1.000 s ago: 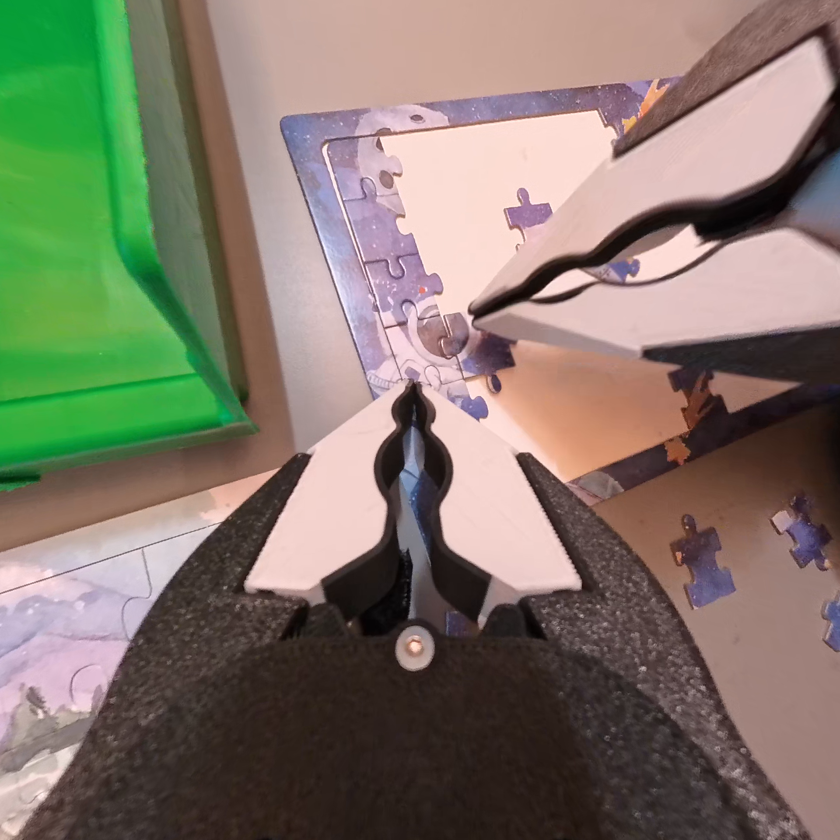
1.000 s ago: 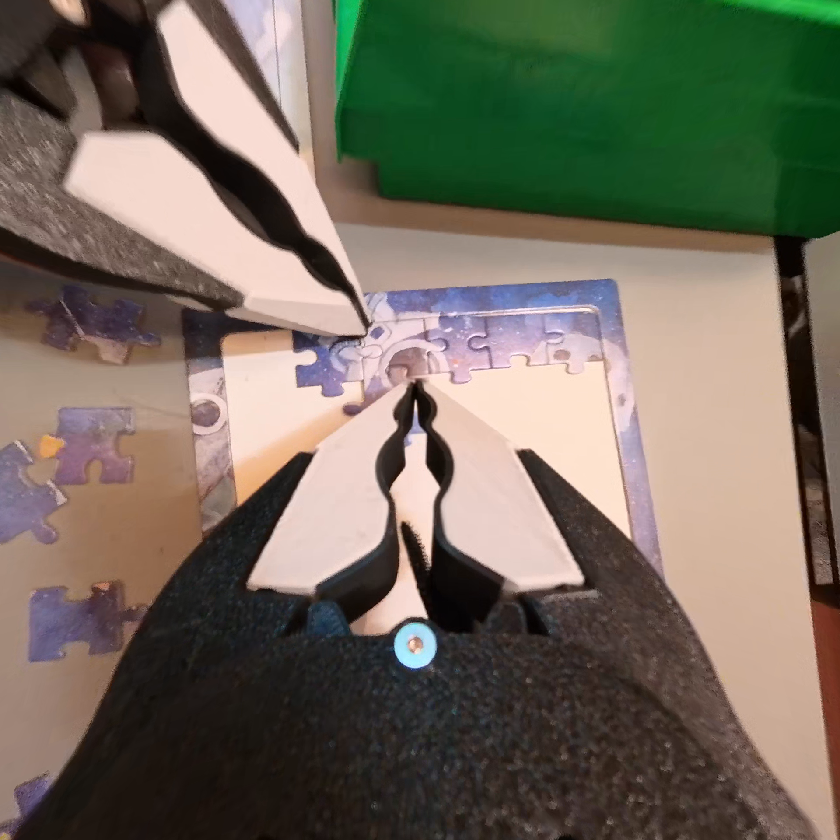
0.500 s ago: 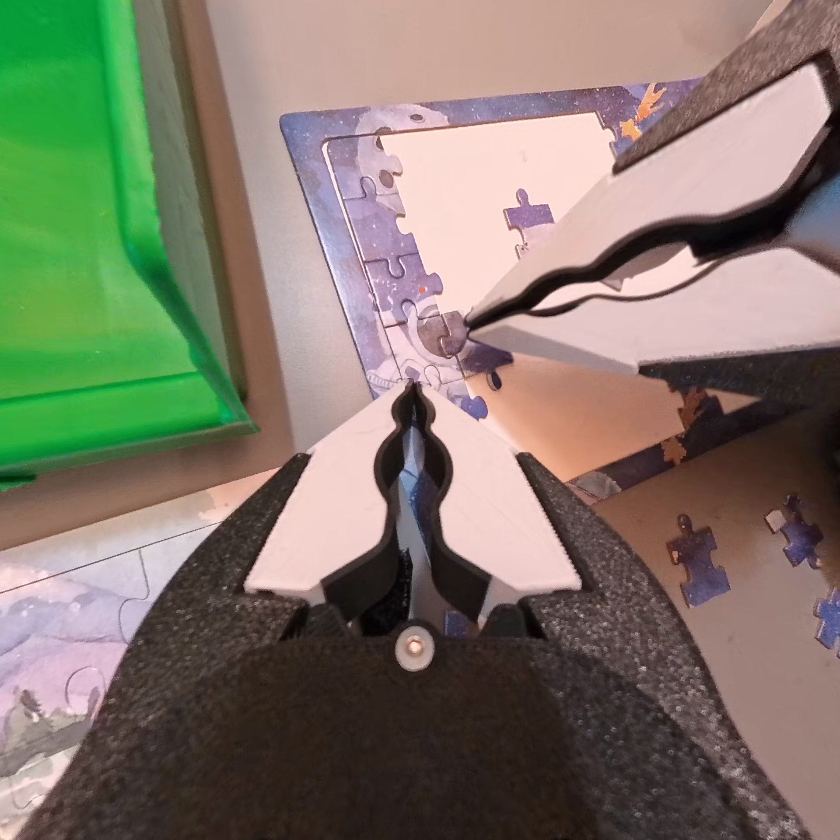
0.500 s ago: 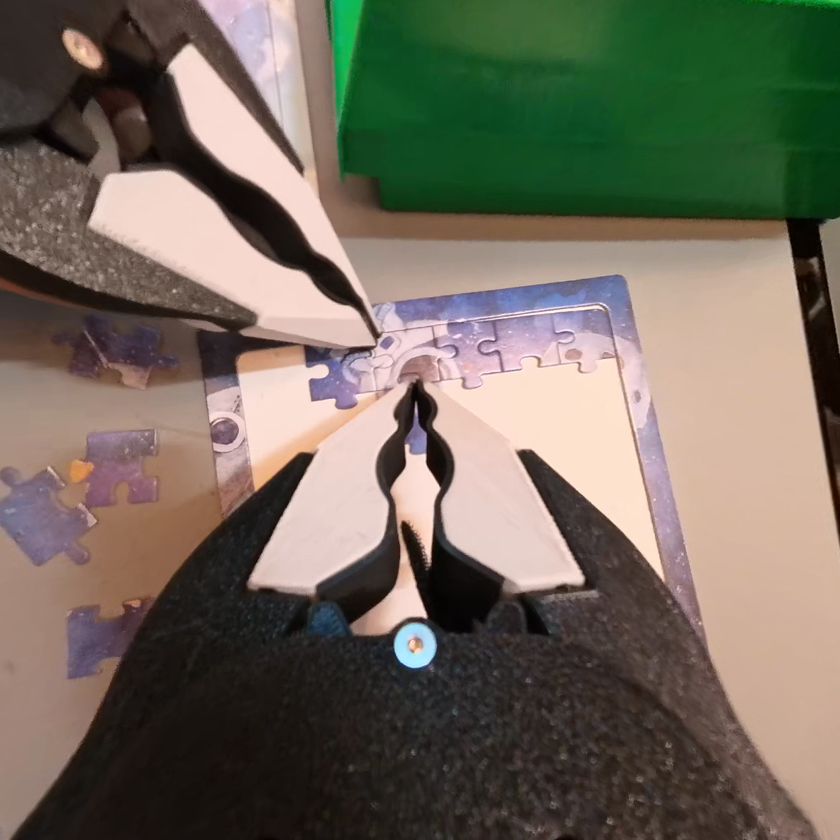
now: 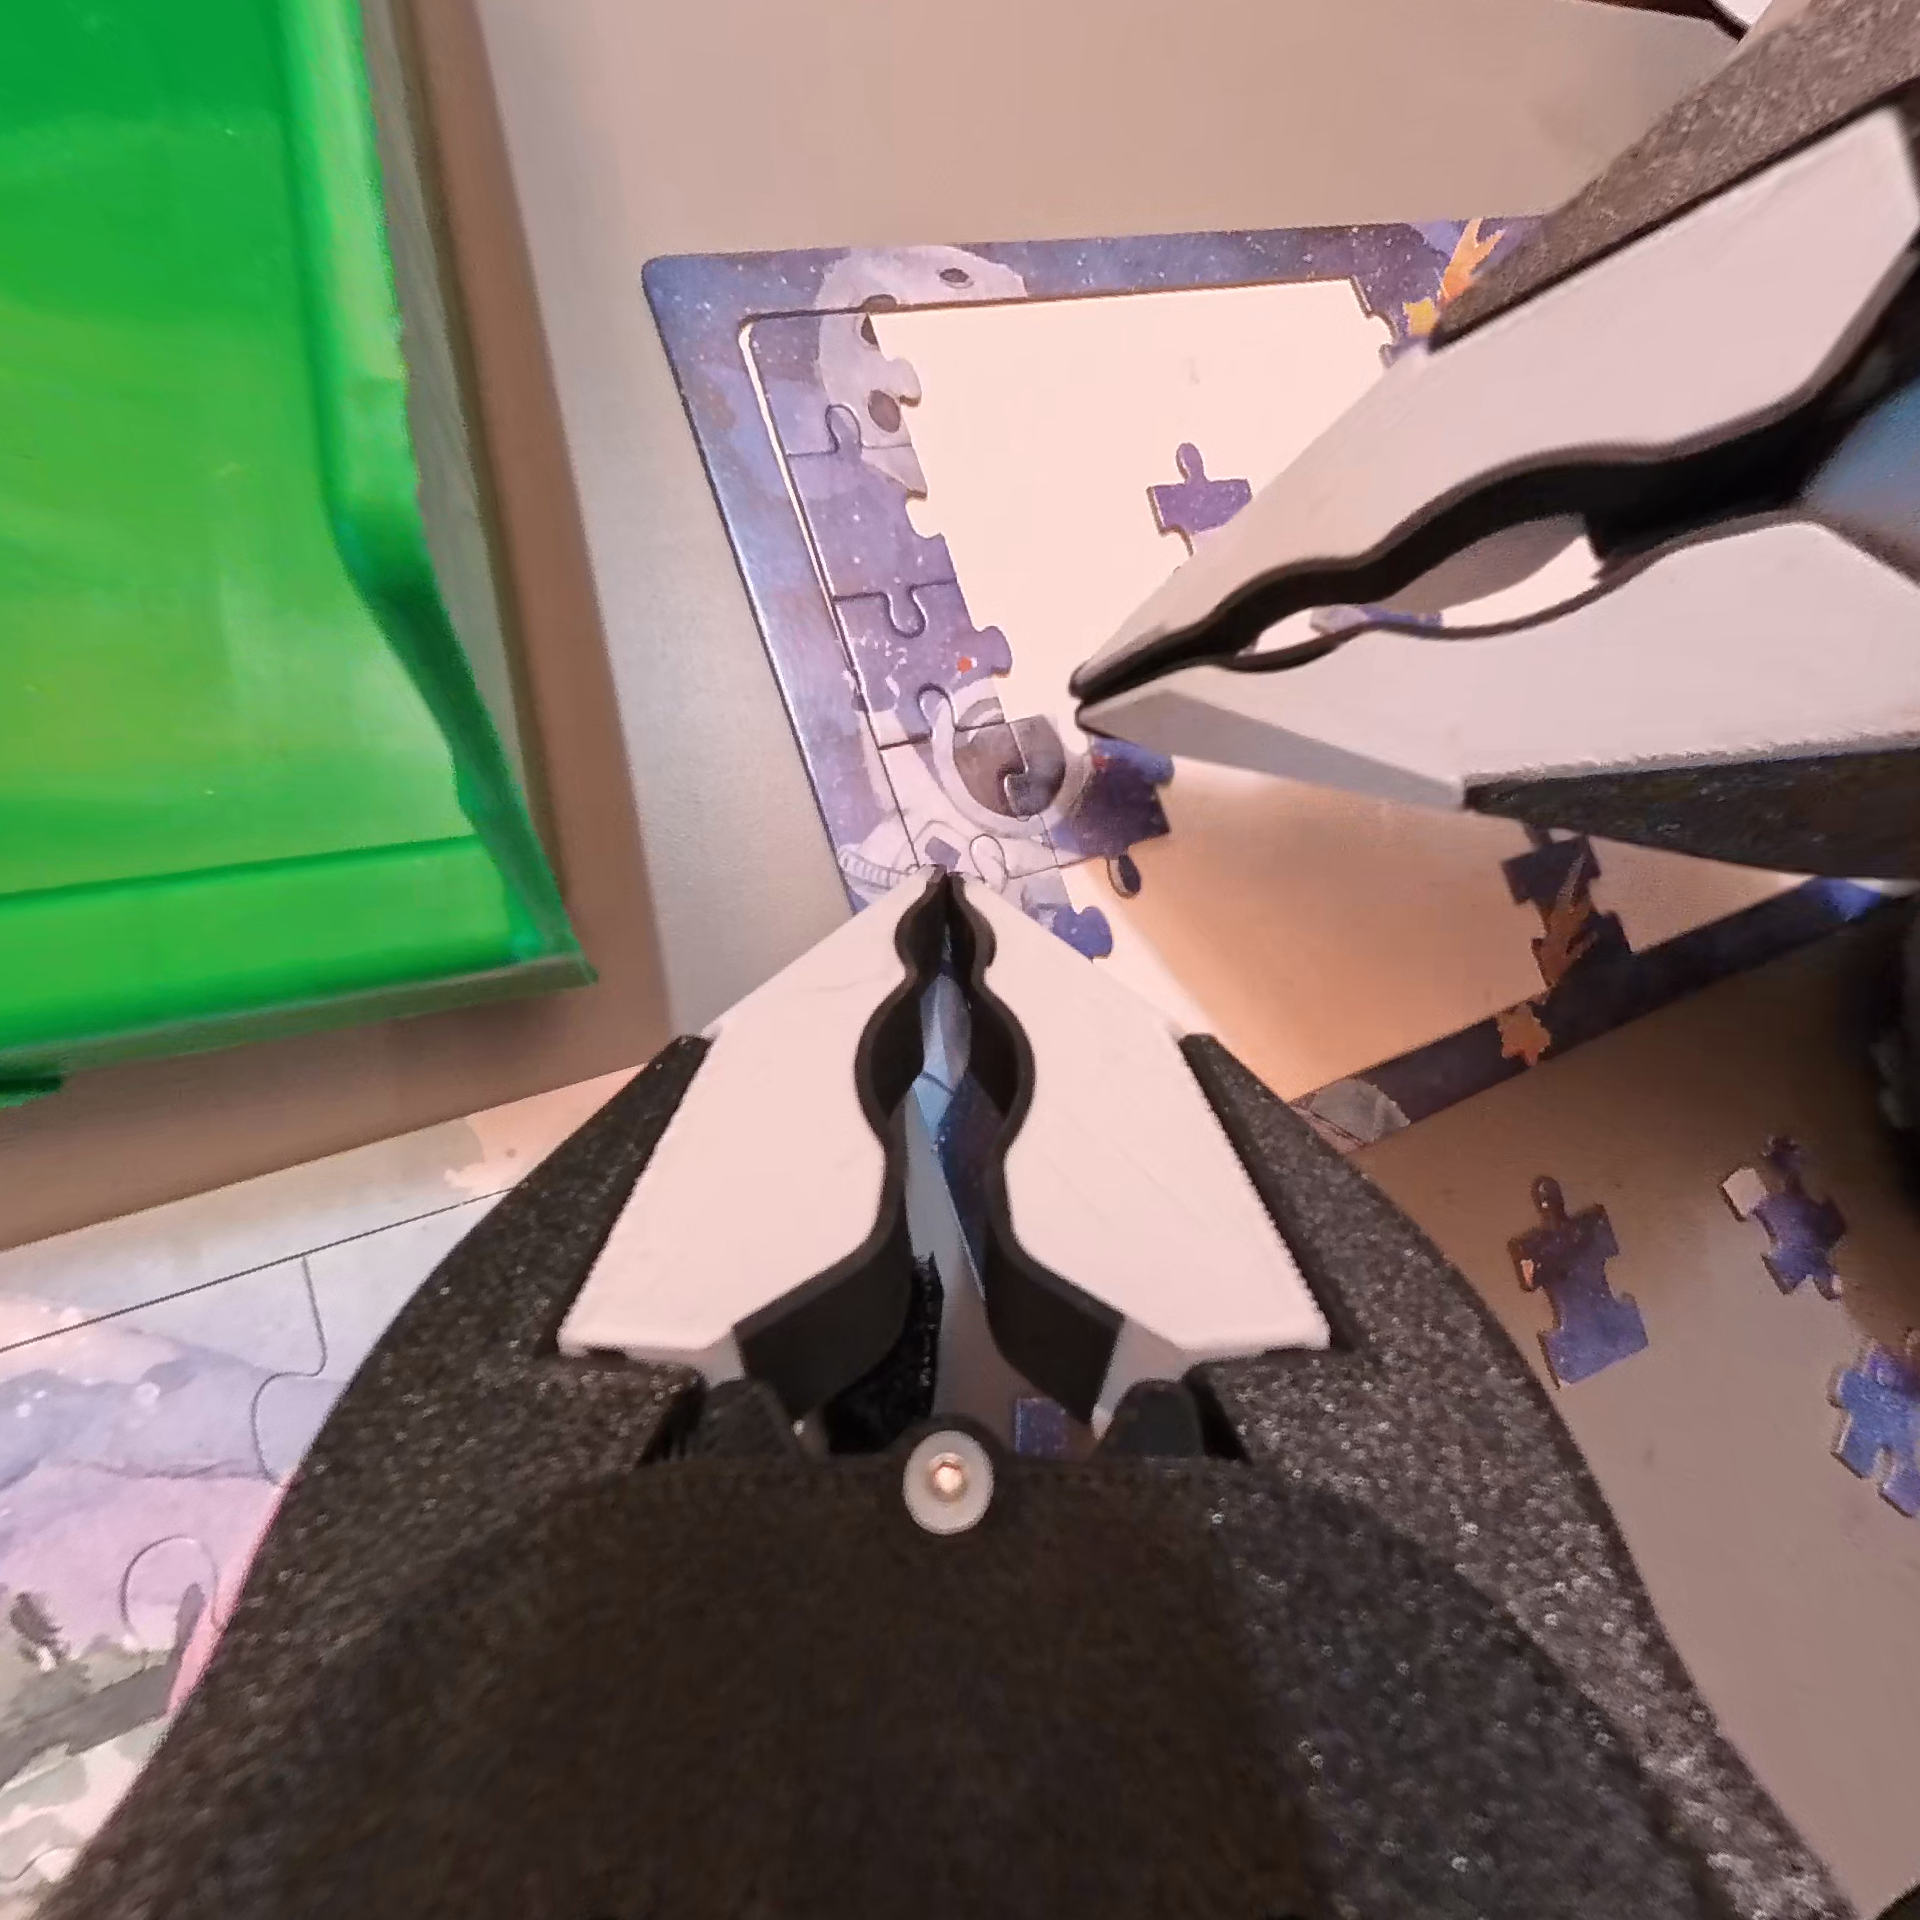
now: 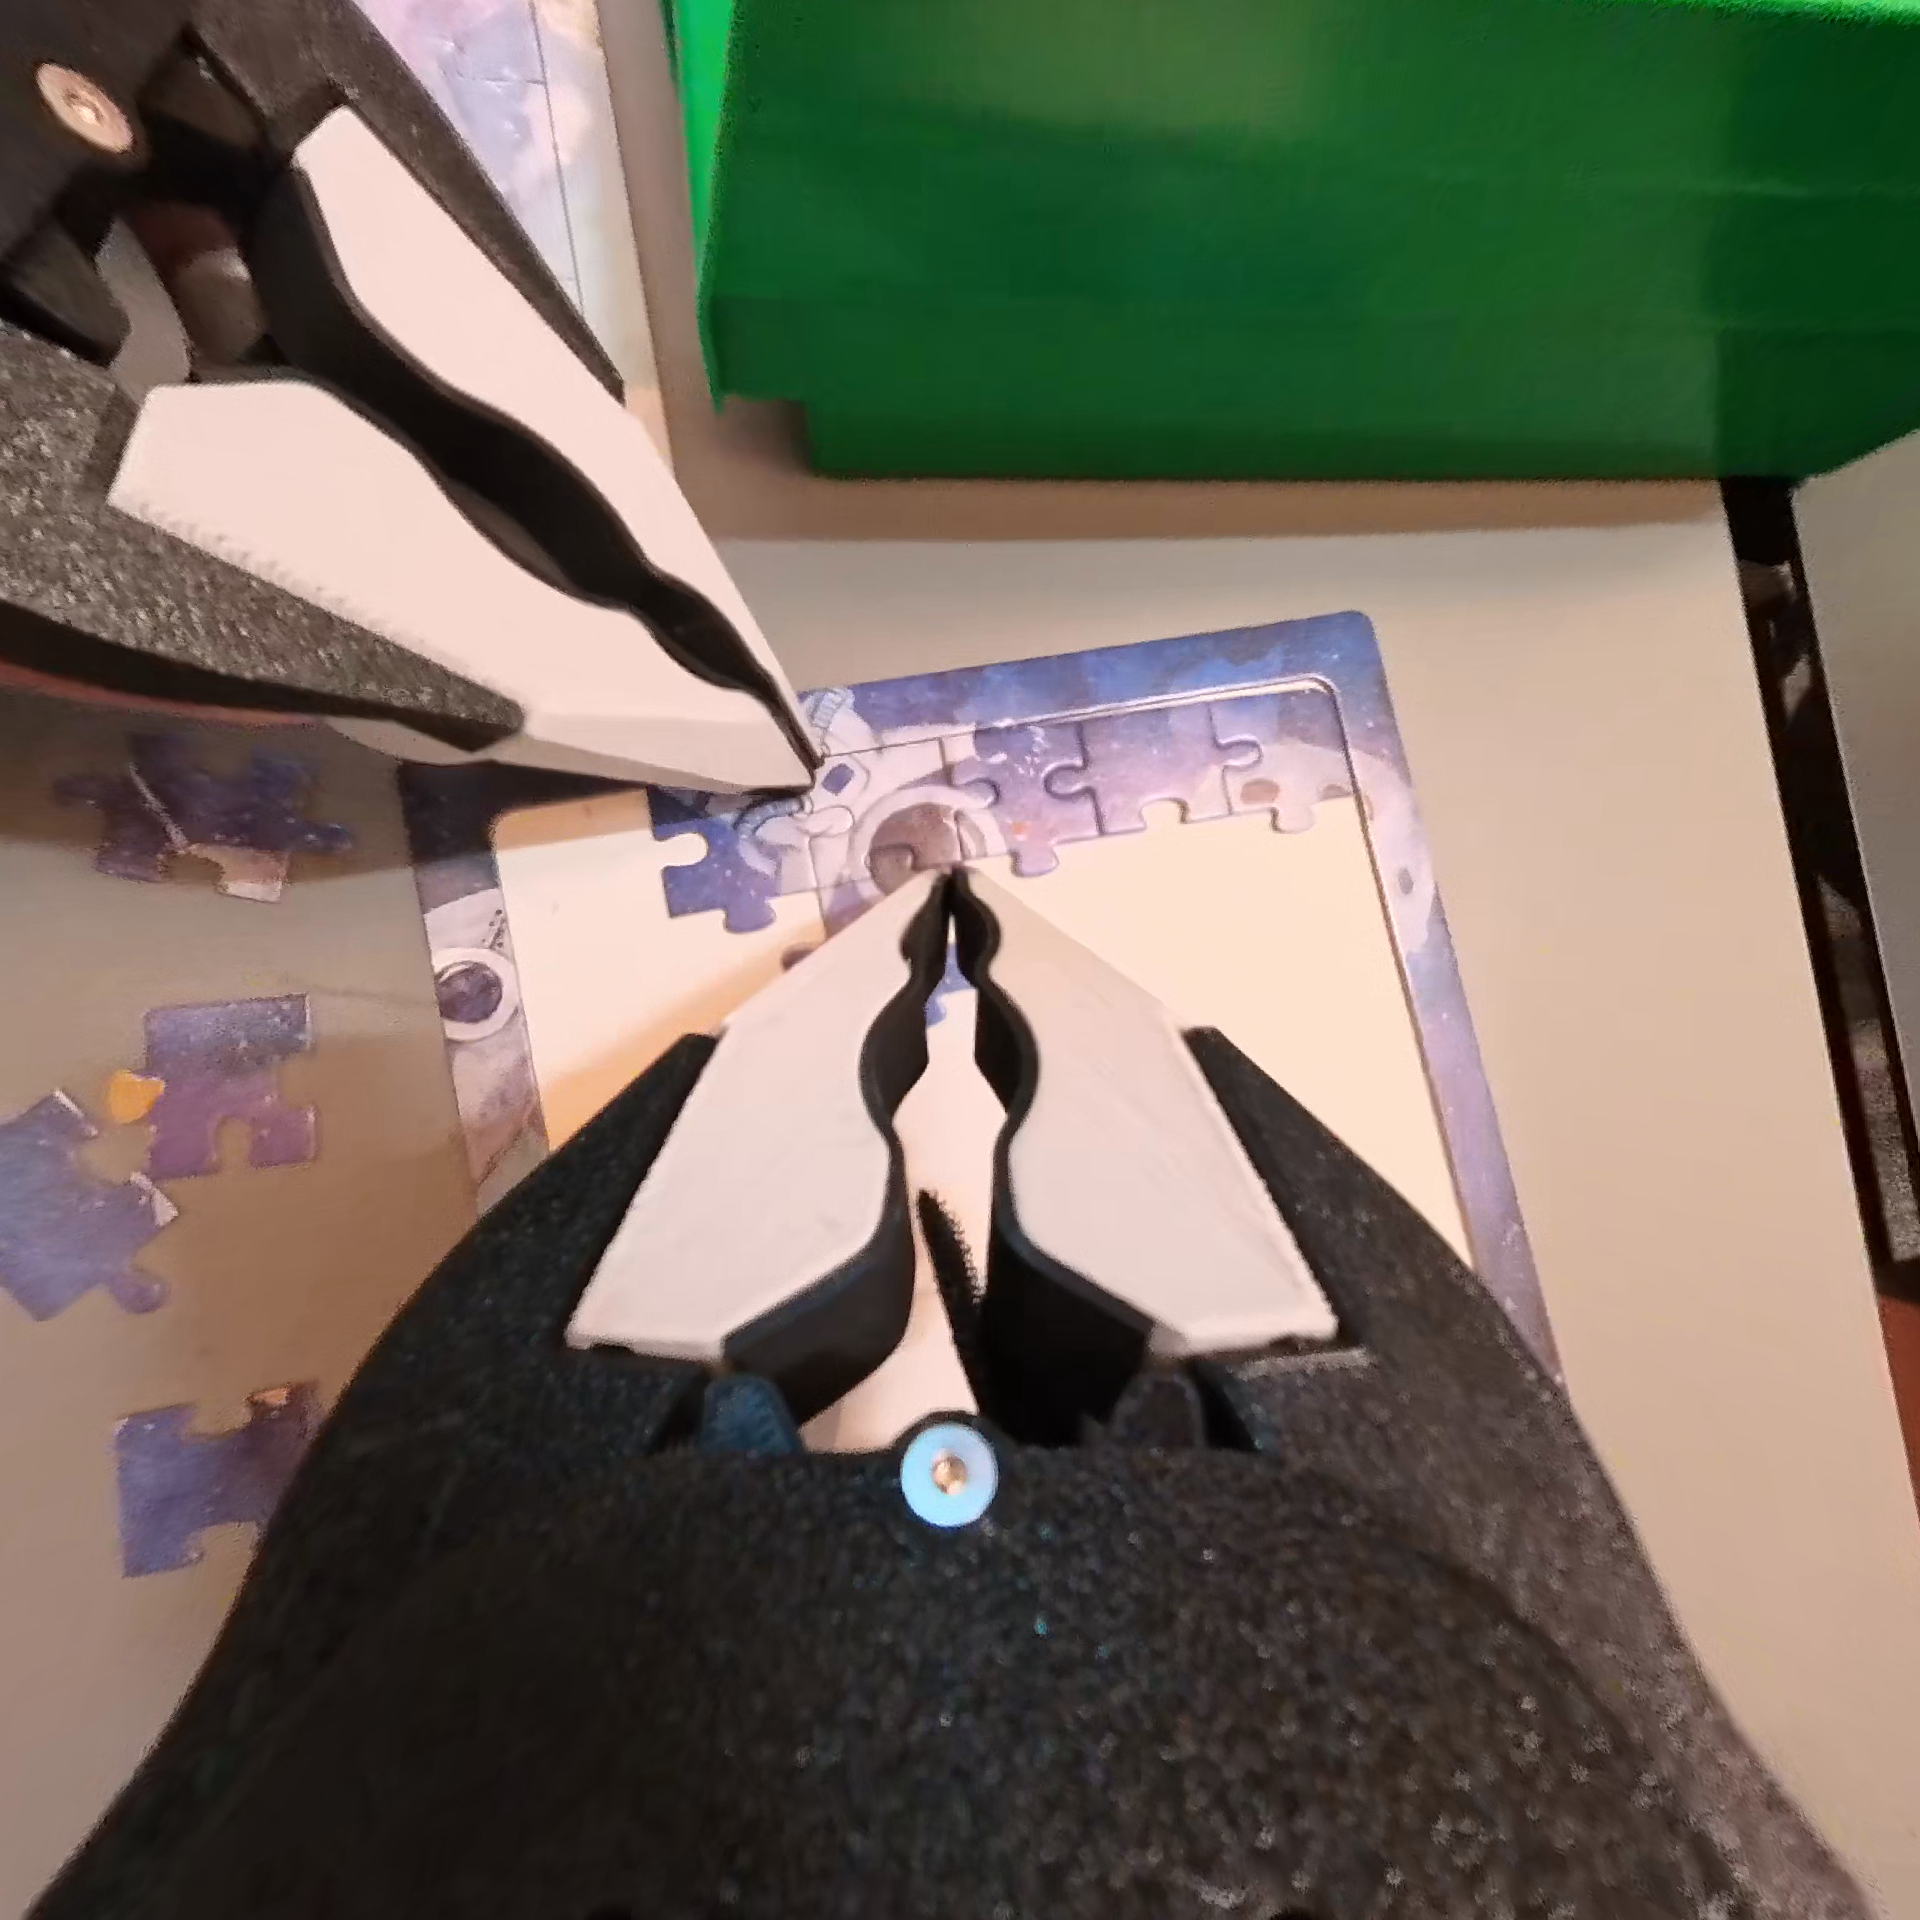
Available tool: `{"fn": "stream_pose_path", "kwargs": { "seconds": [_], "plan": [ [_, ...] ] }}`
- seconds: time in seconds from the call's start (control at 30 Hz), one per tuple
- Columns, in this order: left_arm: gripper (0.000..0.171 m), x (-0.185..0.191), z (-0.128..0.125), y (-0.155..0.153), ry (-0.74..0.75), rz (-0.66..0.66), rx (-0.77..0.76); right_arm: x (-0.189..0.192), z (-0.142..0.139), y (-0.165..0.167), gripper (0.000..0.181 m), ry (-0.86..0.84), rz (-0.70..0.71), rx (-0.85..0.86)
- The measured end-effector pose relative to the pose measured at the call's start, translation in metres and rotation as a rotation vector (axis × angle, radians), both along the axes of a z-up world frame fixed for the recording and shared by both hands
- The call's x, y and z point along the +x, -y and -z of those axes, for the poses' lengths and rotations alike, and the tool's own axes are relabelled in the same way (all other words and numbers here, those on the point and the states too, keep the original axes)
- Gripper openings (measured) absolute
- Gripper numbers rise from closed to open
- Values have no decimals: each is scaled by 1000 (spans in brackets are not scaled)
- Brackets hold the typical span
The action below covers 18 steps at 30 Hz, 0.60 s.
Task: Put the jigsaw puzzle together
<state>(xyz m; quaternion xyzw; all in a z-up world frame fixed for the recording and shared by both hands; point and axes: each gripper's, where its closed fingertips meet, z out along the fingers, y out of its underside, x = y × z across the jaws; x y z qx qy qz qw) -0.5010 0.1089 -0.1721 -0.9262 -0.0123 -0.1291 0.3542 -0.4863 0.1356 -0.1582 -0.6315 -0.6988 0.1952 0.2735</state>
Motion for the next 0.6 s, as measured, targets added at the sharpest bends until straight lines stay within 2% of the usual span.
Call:
{"fn": "stream_pose_path", "kwargs": {
  "seconds": [0.07, 0.13, 0.37, 0.5, 0.53, 0.57, 0.6],
  "plan": [
    [0, 0, 0, 0, 3, 0, 0, 2, 3, 4, 0, -6, -5, -5],
    [0, 0, 0, 0, 4, 2, -2, 7, 18, 12, 1, 44, -21, -11],
    [0, 0, 0, 0, 11, -6, -8, 10, 4, 9, 0, 14, -8, -1],
    [0, 0, 0, 0, -1, -3, -7, 23, 16, 10, 0, 71, -11, -3],
    [0, 0, 0, 0, -9, 0, -5, 26, 13, 8, 0, 88, -13, -4],
    [0, 0, 0, 0, -20, 2, -4, 27, -3, 5, 0, 61, -5, 10],
    [0, 0, 1, 0, -32, 3, -4, 29, -32, 1, 0, -13, 10, 13]
  ]
}}
